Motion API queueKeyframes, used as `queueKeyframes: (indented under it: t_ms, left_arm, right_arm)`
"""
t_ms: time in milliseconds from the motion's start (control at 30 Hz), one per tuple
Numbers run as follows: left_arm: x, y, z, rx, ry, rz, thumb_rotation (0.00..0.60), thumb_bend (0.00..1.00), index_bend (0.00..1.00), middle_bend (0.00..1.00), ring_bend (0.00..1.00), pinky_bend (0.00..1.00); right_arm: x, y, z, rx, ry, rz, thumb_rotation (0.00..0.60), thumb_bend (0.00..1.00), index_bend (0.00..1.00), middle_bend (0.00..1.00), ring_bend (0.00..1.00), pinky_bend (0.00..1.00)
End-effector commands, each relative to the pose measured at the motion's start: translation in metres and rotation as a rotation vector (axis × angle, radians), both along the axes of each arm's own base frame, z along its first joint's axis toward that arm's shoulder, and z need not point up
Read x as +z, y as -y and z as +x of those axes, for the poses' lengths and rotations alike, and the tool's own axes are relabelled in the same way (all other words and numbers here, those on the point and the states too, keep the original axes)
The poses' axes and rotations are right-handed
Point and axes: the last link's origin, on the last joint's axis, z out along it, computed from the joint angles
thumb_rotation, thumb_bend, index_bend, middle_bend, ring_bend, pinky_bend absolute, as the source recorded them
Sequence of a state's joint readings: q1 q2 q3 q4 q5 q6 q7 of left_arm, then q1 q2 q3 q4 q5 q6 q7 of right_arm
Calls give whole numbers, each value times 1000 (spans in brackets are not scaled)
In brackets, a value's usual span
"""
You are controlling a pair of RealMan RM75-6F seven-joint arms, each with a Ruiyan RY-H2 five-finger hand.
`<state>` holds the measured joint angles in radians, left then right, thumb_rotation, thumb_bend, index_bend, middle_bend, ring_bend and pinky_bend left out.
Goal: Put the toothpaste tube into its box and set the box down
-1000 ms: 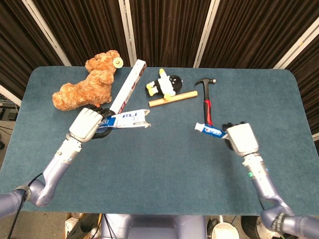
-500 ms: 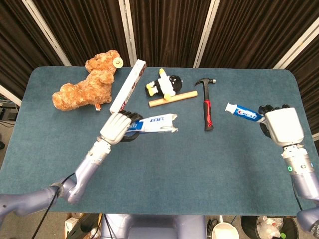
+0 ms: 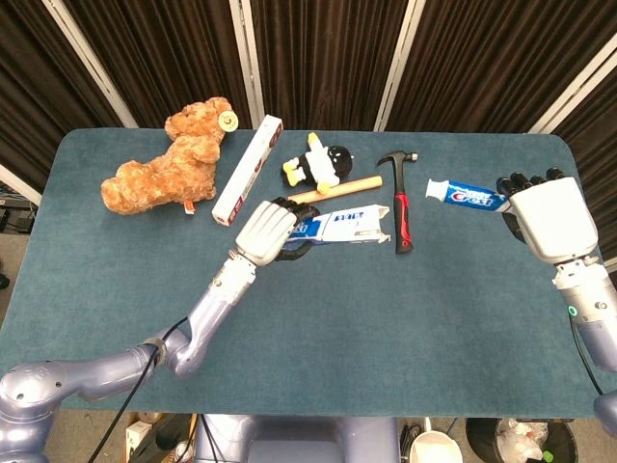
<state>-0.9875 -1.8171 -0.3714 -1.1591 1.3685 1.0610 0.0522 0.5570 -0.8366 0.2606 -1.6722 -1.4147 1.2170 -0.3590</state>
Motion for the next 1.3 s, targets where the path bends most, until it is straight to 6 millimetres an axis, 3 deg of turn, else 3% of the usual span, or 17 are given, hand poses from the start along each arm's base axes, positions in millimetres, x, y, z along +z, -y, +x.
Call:
queueKeyframes:
  t_ms: [33,400,1300]
  left_arm:
    - [0,-3,3,9,8,-1,600,420,388,500,454,441]
    - [11,-14,4,38,34,30,600,420,387,498,452,441]
    - [8,-4,24,-24,-5,22,600,421,383,493,447,441]
  right_arm:
    - [4,0,10,36,-10,-1,600,361,674,692,678,573]
    - [5,-10,26,98,-43,27,600,361,674,692,679,573]
    - [-8,-17,38,138,-48,57,600,361,674,692,679,573]
